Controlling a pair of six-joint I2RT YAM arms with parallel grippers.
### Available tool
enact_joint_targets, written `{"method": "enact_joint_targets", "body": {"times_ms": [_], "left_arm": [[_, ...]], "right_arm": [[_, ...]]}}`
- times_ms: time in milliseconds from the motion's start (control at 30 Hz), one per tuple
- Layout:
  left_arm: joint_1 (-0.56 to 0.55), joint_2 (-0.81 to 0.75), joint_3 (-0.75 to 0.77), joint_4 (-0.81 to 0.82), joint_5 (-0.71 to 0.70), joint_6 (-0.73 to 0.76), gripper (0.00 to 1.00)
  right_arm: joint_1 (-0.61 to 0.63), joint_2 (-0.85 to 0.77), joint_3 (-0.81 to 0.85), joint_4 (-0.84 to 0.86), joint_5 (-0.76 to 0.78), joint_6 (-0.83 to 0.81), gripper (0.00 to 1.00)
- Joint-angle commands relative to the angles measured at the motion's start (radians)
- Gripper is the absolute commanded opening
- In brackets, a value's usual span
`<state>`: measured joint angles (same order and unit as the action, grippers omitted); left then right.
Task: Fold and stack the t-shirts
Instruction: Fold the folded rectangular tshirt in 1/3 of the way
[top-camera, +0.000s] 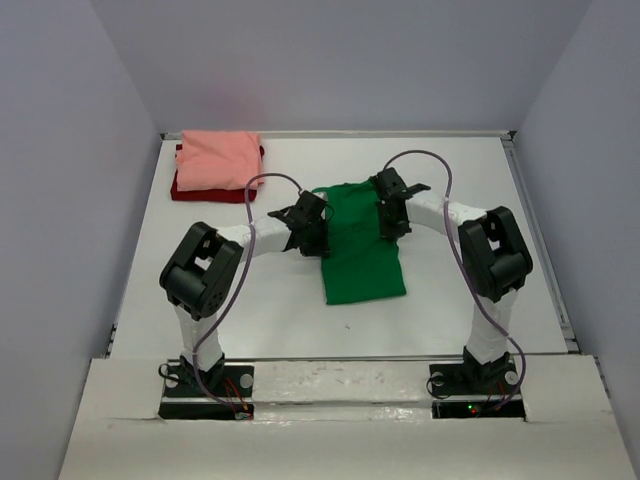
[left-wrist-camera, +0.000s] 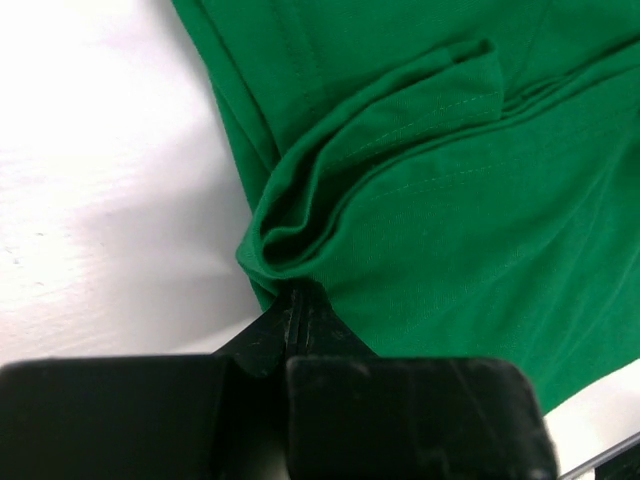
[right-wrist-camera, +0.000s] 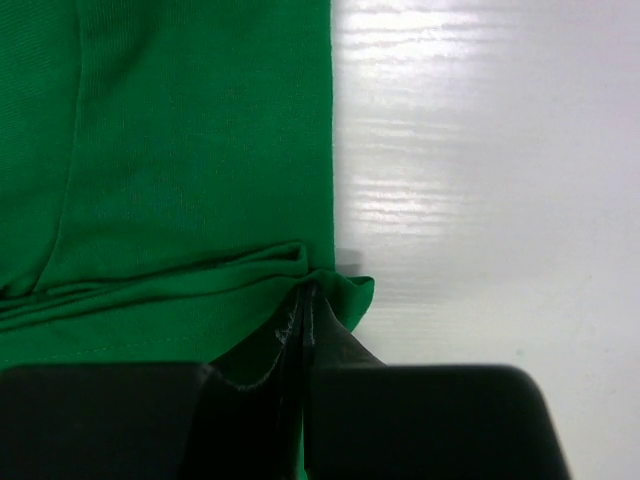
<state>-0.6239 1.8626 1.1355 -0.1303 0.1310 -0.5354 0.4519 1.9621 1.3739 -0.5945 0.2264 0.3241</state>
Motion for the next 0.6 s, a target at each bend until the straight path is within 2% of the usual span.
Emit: {"method": "enact_joint_targets", "body": {"times_ms": [0,567], "left_arm": [[-0.033,-0.026,-0.089,-0.003,0.001,-0.031,0.0],[-0.066,-0.236,-0.256,-0.006,-0.047,-0.09,0.0]], "right_arm": [[0.063,-0.034,-0.096,-0.022,0.011,0.052,0.0],[0.175,-0.177,-0.272,-0.033,0.027,0.185,0.0]]}}
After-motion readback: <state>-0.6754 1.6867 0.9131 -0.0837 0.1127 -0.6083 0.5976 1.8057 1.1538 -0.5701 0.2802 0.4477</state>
